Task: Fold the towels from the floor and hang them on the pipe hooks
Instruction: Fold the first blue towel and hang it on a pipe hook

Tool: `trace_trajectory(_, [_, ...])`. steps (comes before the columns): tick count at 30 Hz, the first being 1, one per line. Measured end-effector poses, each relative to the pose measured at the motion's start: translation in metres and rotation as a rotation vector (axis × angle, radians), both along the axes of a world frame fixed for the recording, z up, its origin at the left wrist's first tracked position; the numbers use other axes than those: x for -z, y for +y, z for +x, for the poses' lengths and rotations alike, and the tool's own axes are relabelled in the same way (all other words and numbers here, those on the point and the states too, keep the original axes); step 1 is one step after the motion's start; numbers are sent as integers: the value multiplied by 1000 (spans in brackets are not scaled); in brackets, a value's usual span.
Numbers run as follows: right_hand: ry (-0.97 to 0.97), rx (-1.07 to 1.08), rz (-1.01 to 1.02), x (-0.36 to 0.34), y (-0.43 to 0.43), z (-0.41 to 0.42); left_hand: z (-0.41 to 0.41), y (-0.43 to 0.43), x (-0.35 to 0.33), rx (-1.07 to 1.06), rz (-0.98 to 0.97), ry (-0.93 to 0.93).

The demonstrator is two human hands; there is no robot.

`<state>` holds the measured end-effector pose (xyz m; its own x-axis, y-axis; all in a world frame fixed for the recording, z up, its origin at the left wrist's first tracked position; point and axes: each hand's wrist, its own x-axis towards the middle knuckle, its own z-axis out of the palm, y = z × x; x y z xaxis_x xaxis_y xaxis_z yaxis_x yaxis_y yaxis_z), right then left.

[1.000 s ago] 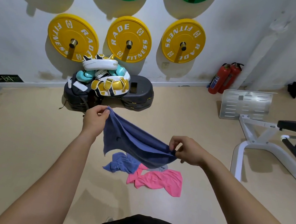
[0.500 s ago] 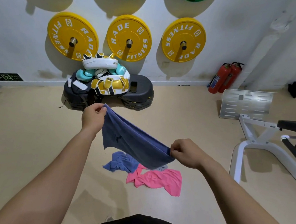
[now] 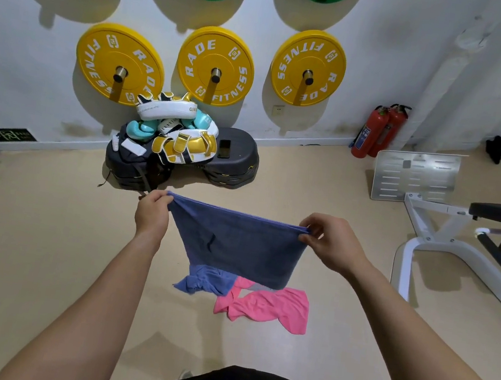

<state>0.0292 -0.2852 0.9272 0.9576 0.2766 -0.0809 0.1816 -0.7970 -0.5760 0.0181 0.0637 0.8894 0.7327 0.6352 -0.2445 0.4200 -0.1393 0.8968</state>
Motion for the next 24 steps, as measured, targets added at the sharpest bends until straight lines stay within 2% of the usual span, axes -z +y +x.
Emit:
trace_trajectory(3, [-39,10,58,-10,-4,11,-2,-8,-1,25,-11,-19])
trace_trajectory(8, [-11,71,404,-25,1,21,-8,-19,12,178,37,81])
trace_trajectory(11, [-74,280,510,-16,3,25,-12,-27,12,106,59,58])
trace_trajectory(15, [-48,536,512,8,5,20,-8,-40,-2,-3,76,-18])
trace_trajectory(18, [-29,651,509,21,10,9,-10,-46,-7,0,57,-19])
trace_trajectory(24, [74,589,505,29,45,-25,-30,-82,3,141,-57,-36])
